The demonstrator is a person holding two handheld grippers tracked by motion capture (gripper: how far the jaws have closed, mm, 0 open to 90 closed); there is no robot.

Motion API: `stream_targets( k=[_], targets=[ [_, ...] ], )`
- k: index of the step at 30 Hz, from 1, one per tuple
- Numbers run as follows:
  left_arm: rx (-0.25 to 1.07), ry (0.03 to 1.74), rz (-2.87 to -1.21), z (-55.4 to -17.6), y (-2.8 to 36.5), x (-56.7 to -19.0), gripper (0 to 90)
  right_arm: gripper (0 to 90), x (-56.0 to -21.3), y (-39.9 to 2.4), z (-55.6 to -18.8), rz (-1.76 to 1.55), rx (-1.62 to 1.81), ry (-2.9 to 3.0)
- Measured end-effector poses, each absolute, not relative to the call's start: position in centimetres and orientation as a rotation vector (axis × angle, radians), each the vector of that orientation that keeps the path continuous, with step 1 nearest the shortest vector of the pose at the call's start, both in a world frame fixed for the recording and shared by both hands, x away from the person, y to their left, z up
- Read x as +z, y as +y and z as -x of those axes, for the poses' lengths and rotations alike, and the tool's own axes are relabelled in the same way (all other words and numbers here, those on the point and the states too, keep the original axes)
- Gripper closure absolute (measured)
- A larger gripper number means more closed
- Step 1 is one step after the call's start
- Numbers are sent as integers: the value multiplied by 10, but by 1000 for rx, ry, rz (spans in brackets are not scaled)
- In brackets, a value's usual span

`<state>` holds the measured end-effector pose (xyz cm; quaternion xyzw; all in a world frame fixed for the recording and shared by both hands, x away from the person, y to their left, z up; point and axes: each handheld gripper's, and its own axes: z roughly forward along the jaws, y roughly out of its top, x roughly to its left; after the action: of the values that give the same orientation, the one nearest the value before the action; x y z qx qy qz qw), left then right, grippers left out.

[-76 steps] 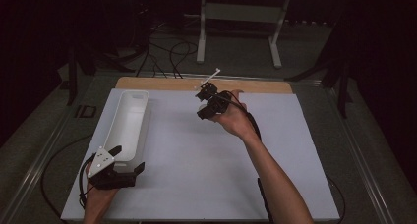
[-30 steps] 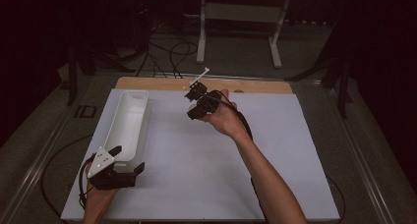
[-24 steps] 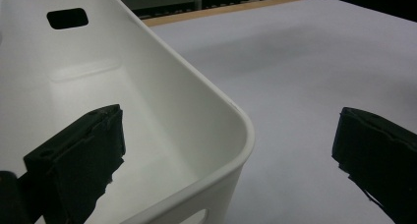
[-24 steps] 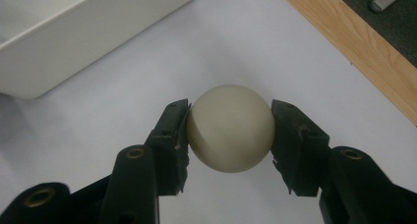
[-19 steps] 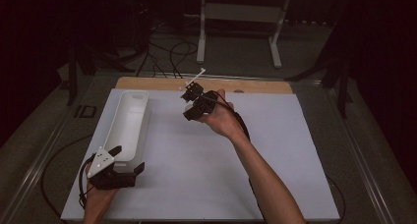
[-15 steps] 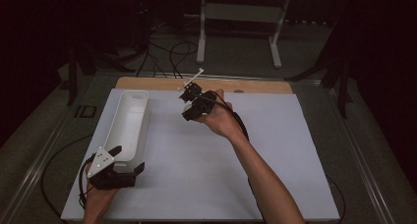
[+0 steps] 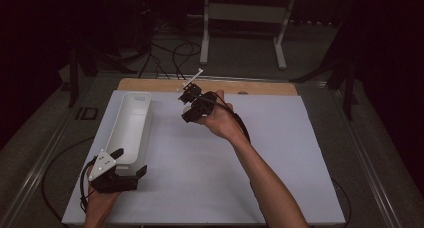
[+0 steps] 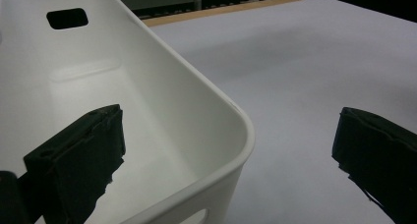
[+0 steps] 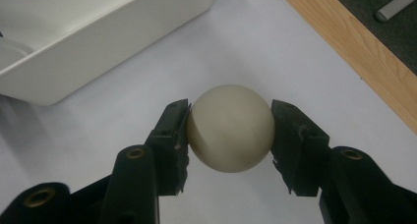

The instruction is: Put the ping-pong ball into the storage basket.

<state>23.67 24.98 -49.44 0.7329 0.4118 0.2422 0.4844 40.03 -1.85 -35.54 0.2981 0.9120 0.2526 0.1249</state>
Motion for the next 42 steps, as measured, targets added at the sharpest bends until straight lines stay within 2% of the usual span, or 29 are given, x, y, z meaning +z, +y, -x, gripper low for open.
stream_targets(
  k=[42],
  targets=[
    [587, 1004, -1780, -236, 251, -494, 1, 508, -353, 7, -396, -829, 774, 2676]
  ],
)
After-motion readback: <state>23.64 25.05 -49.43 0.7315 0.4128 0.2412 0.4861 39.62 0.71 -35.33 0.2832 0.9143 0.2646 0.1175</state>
